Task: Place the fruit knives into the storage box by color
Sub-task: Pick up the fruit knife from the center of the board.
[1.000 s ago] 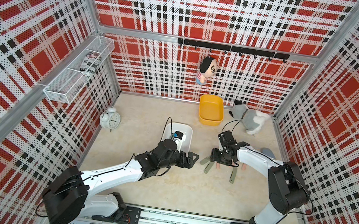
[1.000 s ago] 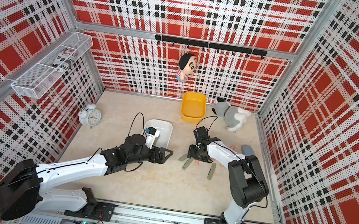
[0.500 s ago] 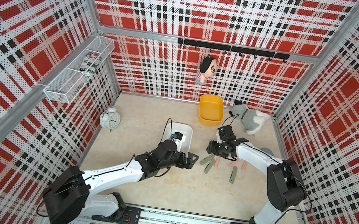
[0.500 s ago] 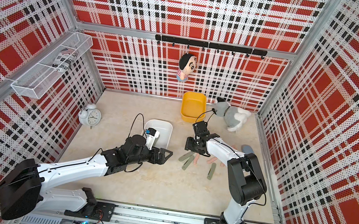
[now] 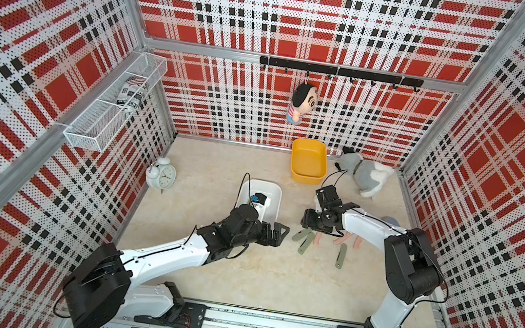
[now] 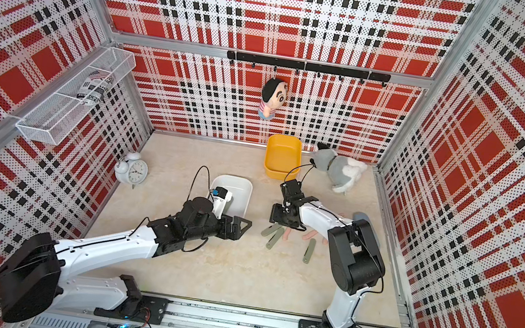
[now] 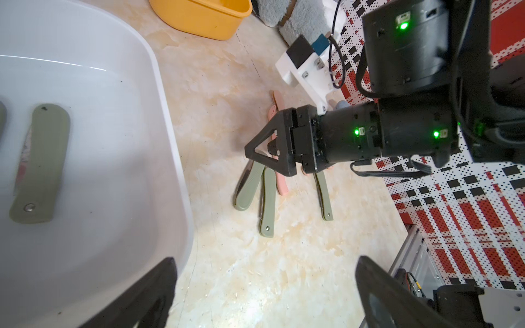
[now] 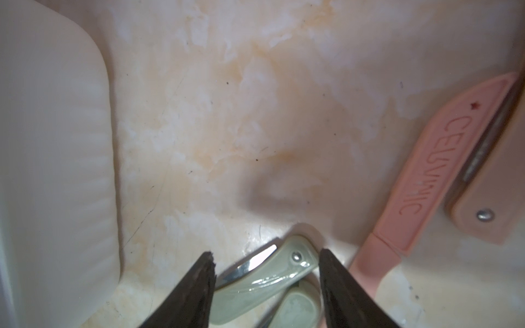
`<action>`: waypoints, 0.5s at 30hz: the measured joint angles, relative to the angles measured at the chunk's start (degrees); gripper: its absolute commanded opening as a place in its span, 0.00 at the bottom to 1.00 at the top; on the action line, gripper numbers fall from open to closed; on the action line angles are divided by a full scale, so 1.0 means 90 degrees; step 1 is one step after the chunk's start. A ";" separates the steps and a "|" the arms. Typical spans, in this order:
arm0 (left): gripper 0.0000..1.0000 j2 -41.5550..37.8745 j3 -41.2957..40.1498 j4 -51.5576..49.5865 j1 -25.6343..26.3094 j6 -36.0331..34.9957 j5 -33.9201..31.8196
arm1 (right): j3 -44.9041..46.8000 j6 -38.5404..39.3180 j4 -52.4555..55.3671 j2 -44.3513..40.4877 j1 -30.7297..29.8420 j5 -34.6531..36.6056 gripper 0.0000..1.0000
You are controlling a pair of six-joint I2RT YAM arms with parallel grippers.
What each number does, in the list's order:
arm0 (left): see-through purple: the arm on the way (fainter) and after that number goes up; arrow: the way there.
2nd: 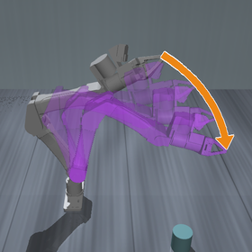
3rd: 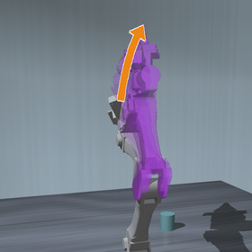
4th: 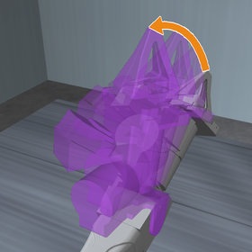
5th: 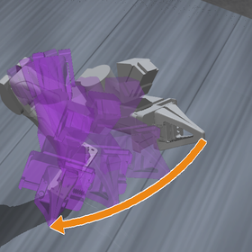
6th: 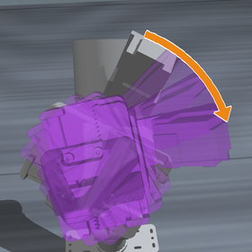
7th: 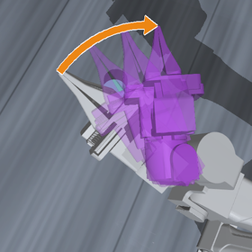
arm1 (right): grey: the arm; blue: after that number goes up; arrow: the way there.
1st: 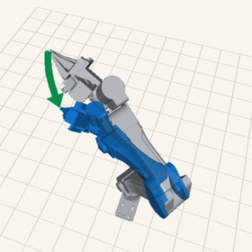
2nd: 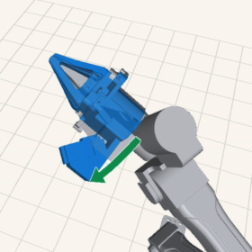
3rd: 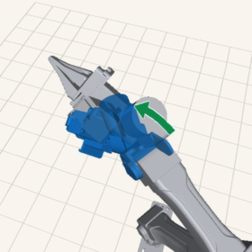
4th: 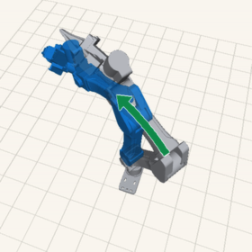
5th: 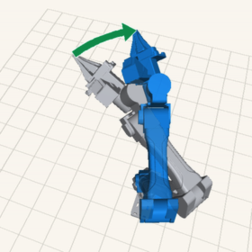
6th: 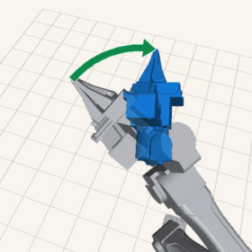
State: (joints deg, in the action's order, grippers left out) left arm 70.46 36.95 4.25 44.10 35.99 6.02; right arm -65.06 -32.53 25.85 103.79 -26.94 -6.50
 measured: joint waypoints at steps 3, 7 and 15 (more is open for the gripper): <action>1.00 0.0000 -0.0012 0.0002 -0.0002 0.0000 -0.0002 | 0.0066 -0.0002 -0.0005 0.0017 0.0000 -0.0002 0.66; 1.00 0.0000 -0.0049 0.0002 -0.0005 0.0000 0.0000 | 0.0151 -0.0007 0.0000 0.0017 0.0000 0.0000 0.67; 1.00 0.0000 -0.0056 0.0005 -0.0034 -0.0005 -0.0002 | 0.0204 -0.0015 0.0000 0.0019 -0.0044 -0.0036 0.67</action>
State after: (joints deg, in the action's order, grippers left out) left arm 70.46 36.45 4.29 43.79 35.94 6.00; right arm -63.22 -32.67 25.85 103.96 -27.33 -6.83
